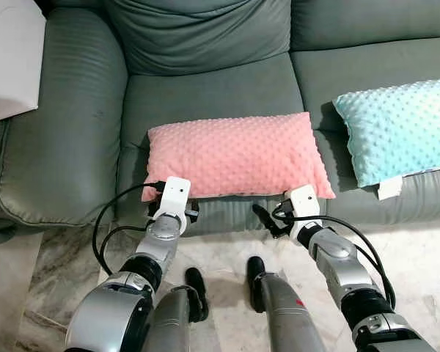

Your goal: Move the pillow to the sofa

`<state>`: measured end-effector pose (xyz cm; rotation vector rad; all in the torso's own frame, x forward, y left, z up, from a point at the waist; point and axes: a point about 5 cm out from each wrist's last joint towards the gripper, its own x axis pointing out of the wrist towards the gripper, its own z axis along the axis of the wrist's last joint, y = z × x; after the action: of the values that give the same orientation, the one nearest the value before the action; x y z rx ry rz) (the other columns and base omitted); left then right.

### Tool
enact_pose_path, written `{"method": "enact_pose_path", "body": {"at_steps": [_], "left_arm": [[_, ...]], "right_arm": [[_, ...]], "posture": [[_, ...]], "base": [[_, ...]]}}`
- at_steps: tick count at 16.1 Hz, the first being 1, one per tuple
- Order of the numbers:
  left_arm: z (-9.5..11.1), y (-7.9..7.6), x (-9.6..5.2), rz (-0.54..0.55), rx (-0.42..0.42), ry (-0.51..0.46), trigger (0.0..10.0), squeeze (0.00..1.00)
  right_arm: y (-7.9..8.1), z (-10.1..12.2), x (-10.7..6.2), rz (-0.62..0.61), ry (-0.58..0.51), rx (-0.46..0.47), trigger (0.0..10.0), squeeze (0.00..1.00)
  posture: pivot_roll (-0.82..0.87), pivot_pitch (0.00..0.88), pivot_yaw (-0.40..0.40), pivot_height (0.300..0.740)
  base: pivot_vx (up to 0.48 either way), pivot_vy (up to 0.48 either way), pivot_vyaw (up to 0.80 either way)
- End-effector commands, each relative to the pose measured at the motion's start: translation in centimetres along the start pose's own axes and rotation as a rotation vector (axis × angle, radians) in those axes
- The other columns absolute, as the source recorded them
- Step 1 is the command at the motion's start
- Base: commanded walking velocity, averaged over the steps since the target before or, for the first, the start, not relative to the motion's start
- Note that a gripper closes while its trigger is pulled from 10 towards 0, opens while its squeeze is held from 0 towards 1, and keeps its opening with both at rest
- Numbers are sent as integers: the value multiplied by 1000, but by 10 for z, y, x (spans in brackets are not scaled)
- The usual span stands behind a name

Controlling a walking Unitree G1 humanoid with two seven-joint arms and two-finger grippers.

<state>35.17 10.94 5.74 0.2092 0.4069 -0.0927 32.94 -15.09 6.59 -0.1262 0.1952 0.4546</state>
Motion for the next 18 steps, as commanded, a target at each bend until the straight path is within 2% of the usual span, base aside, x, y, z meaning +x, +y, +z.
{"method": "enact_pose_path", "body": {"at_steps": [1,5,7,9,11,12,13,16,17,18], "left_arm": [[-26,2,-5,2,8,64,10000,0],[-59,16,-16,-9,17,95,10000,0],[-68,26,-22,-13,-10,62,10000,0],[-69,36,-27,13,-40,12,10000,0],[-68,39,-31,24,-65,-21,10000,0],[-66,43,-37,37,-86,-57,10000,0],[-64,45,-40,53,-106,-83,10000,0],[-62,58,-45,154,-113,-111,10000,0],[-65,58,-47,158,-121,-103,10000,0],[-71,59,-50,154,-113,-86,10000,0]], "right_arm": [[10,-16,-6,28,34,18,10000,0],[23,-21,-10,47,15,26,10000,0],[27,-24,-14,19,3,28,10000,0],[27,-26,-21,-16,-5,24,10000,0],[26,-25,-26,-39,-17,20,10000,0],[26,-25,-31,-62,-25,21,10000,0],[25,-25,-34,-84,-25,22,10000,0],[20,-24,-37,-168,-30,11,10000,0],[20,-23,-38,-196,-42,4,10000,0],[22,-25,-37,-214,-30,-3,10000,0]], "posture": [[-107,465,119,740],[-104,418,114,740],[-104,380,106,740],[-110,310,93,740],[-112,279,90,740],[-116,222,83,740],[-117,213,82,740],[-121,113,67,740],[-121,98,64,740],[-127,46,59,740]], "base": [[0,0,0],[0,0,0],[0,0,0],[0,0,0],[0,0,0],[0,0,0],[0,0,0],[0,0,0],[0,0,0],[0,0,0]]}}
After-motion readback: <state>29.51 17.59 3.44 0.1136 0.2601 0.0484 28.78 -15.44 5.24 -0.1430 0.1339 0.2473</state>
